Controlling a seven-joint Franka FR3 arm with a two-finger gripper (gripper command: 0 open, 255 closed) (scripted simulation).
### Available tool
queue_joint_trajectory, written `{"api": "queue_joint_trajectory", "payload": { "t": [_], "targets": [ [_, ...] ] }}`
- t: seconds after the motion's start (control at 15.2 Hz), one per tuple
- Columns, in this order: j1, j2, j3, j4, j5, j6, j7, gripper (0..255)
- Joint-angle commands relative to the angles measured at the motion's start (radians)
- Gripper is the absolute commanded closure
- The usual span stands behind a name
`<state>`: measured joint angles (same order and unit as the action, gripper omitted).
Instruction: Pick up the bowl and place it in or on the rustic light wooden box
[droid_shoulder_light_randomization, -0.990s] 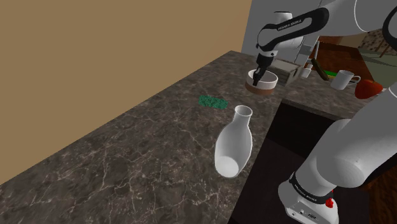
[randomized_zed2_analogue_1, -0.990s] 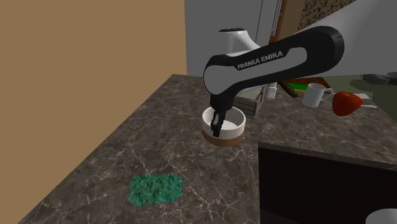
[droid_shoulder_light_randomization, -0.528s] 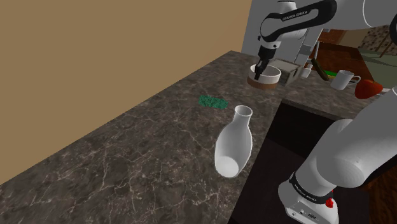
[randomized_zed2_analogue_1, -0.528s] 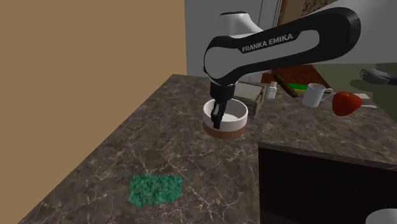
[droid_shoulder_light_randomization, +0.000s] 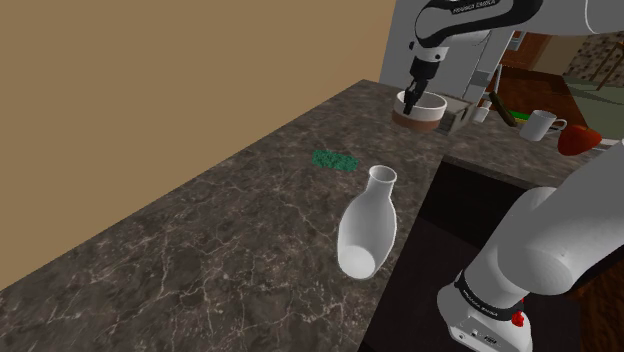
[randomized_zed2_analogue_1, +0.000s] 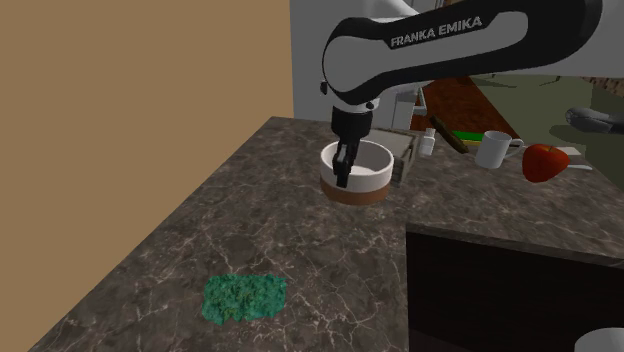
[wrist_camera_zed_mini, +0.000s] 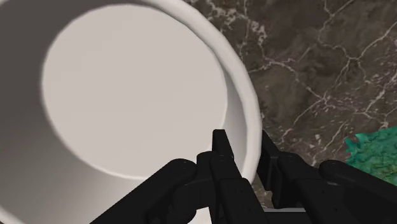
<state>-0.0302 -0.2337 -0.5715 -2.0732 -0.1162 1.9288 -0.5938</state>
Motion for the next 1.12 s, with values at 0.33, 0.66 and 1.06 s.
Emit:
{"api": "queue_joint_trajectory", "payload": {
  "t": [0.33,0.66,1.06],
  "targets": [
    [0.003,-0.005,0.008,0.091,0.002,-0.095,0.000,255],
    [0.006,-0.002,0.012,0.161,0.006,-0.162,-0.002,255],
    [-0.005,0.051,-0.029,0.264,0.031,-0.216,-0.066,255]
  ]
}}
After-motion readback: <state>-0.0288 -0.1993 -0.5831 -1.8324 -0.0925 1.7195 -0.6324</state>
